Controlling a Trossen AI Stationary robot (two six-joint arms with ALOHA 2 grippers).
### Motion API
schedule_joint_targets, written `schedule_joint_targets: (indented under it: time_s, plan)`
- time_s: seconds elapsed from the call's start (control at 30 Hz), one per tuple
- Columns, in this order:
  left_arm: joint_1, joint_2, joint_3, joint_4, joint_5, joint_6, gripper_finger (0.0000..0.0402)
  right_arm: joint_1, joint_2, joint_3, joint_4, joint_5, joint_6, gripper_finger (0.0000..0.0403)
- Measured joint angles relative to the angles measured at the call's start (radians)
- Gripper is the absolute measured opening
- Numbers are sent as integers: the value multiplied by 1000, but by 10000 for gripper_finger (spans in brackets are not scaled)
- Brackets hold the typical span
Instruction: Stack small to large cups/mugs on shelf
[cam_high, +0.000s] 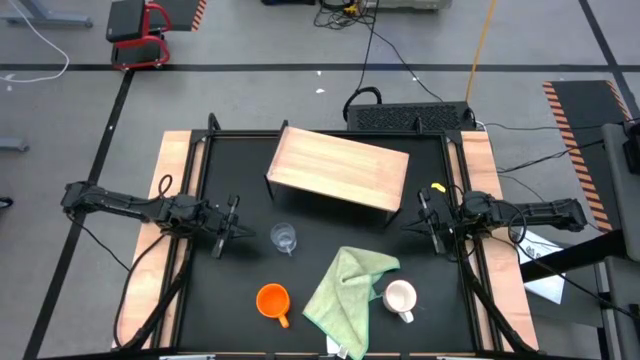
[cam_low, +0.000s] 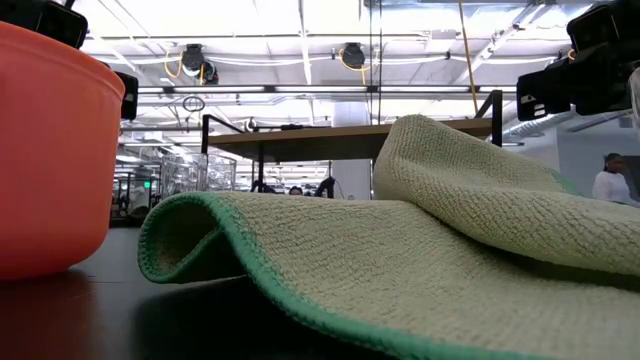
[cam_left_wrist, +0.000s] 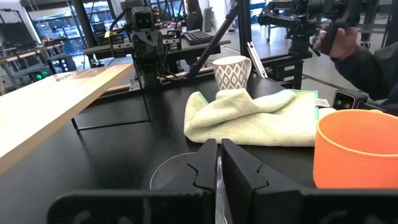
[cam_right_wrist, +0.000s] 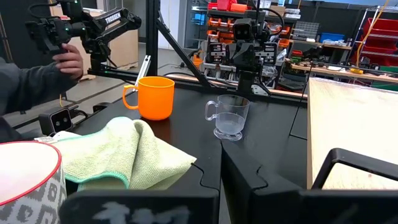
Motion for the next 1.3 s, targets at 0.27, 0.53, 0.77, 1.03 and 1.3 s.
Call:
schedule_joint_targets:
  time_s: [0.27, 0.53, 0.77, 1.03, 1.3]
  plan:
    - [1, 0, 0, 26, -7, 0, 26, 0, 0, 0, 0, 0, 0, 0]
    - [0, 0, 0, 28, -10, -41, 26, 0, 0, 0, 0, 0, 0, 0]
    - [0, 0, 0, 53, -9, -69, 26, 0, 0, 0, 21, 0, 0, 0]
    - [1, 0, 0, 58, -9, -80, 26, 0, 0, 0, 19, 0, 0, 0]
    - [0, 0, 0, 75, 10, -76, 26, 0, 0, 0, 22, 0, 0, 0]
